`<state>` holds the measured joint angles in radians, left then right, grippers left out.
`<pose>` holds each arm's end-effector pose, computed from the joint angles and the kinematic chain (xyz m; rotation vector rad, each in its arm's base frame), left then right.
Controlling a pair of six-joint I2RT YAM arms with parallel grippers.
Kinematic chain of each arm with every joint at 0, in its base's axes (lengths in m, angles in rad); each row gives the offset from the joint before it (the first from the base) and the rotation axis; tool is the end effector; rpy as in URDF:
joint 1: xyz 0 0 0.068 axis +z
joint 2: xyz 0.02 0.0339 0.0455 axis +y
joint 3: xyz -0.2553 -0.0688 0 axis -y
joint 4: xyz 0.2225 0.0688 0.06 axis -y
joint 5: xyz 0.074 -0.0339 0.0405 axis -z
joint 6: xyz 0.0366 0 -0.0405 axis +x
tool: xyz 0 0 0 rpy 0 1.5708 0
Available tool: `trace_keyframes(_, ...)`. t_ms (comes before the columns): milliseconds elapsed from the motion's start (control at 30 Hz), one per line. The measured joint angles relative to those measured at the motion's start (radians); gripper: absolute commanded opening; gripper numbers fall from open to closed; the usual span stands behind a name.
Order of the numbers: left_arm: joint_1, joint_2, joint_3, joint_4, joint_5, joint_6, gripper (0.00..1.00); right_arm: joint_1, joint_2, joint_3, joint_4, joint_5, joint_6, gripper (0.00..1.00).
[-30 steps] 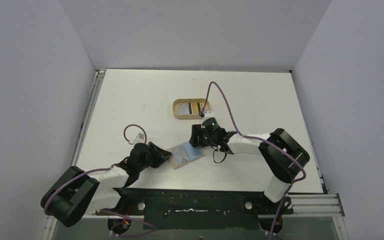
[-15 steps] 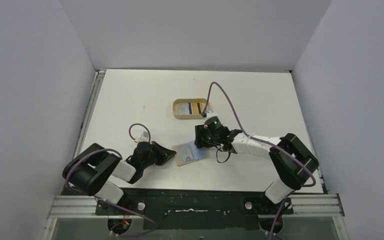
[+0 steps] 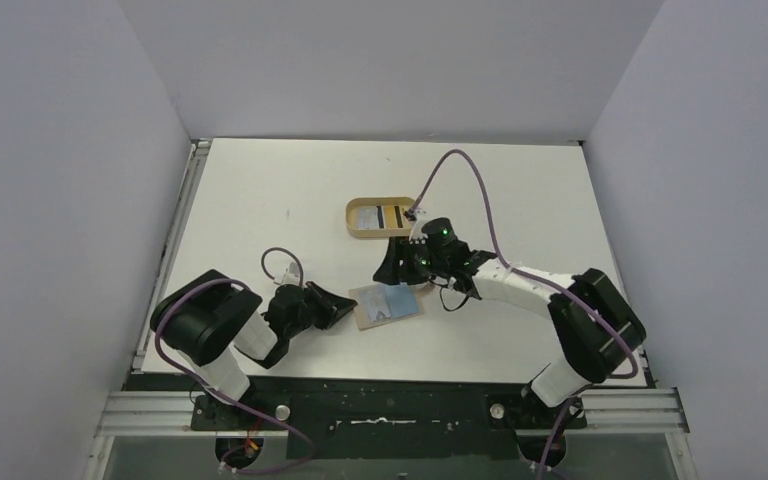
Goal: Take the credit cards out of the card holder
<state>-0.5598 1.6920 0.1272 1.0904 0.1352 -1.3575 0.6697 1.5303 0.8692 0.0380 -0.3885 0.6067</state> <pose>0.1756 -0.1158 0.0944 -0.8114 2.1719 -1.2478 0.2342 0.2031 0.2164 -0.3134 2.3595 1.0977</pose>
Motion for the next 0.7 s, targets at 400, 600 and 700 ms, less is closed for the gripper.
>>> trace_keyframes(400,0.000,0.001,0.000,0.002,-0.001,0.000,0.00,0.018,0.188,-0.151,0.262,-0.136,0.196,0.54)
trace_keyframes(600,0.000,0.007,0.000,0.008,0.000,0.000,0.00,0.068,0.209,-0.157,0.330,-0.132,0.246,0.54)
trace_keyframes(700,0.000,0.008,0.000,0.009,0.000,0.000,0.00,0.092,0.205,-0.159,0.335,-0.115,0.251,0.54)
